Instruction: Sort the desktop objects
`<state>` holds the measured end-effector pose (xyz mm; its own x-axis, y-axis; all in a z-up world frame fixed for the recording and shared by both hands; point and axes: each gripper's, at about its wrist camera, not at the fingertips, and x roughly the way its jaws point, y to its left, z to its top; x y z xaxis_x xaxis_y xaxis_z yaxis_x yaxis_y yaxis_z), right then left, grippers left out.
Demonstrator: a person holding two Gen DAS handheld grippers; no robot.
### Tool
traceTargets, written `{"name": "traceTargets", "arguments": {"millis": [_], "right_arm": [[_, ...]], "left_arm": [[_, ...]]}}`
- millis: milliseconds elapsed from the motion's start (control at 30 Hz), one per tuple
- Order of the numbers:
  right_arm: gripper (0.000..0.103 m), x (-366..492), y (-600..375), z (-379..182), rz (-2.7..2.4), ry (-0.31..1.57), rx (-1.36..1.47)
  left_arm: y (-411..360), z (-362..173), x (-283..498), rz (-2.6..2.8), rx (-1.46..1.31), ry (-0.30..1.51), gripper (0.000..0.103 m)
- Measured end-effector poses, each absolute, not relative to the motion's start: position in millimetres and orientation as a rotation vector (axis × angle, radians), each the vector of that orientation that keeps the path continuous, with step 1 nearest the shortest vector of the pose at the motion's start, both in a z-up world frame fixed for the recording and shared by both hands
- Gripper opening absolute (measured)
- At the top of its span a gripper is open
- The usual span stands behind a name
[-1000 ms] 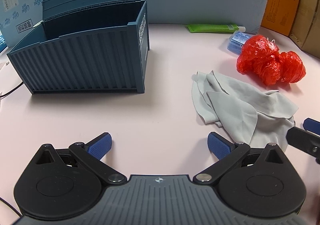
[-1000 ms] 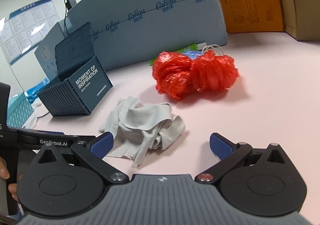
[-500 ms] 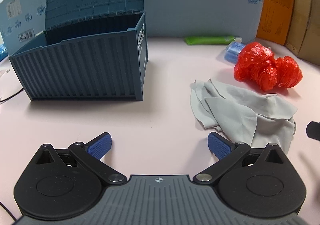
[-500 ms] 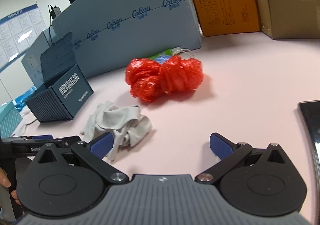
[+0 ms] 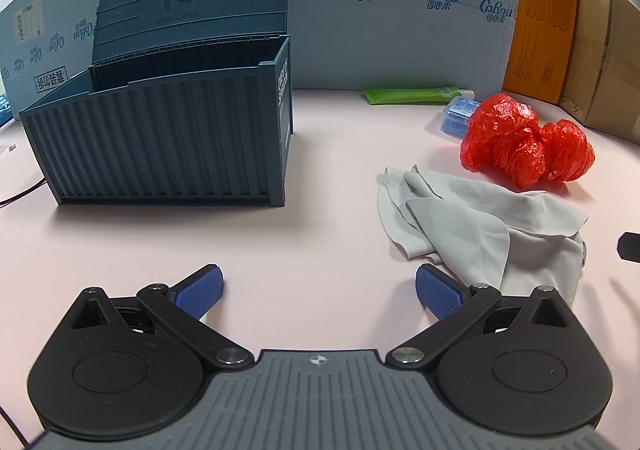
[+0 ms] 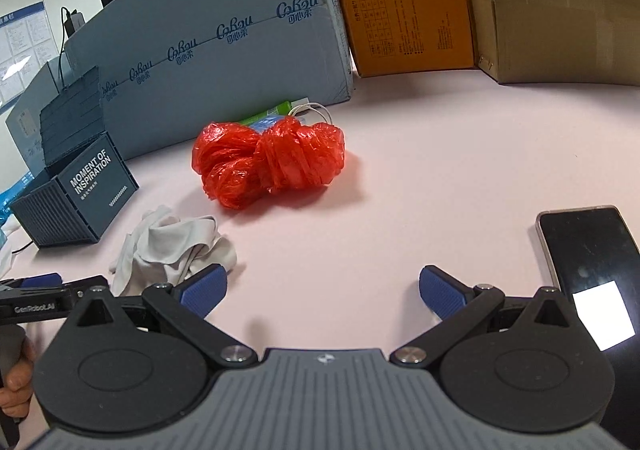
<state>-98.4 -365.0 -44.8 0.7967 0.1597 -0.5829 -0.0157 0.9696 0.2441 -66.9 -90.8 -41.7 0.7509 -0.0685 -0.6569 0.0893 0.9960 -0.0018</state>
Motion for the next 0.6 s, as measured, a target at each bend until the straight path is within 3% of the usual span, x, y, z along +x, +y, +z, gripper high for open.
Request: {"name": "traceTargets", "arguments": {"millis": [600], "right_arm": [[0.103, -43, -369, -41, 0.259, 0.74, 0.098]], "left_arm": [[-89, -42, -68, -0.085, 0.015, 0.708, 0.103]]}}
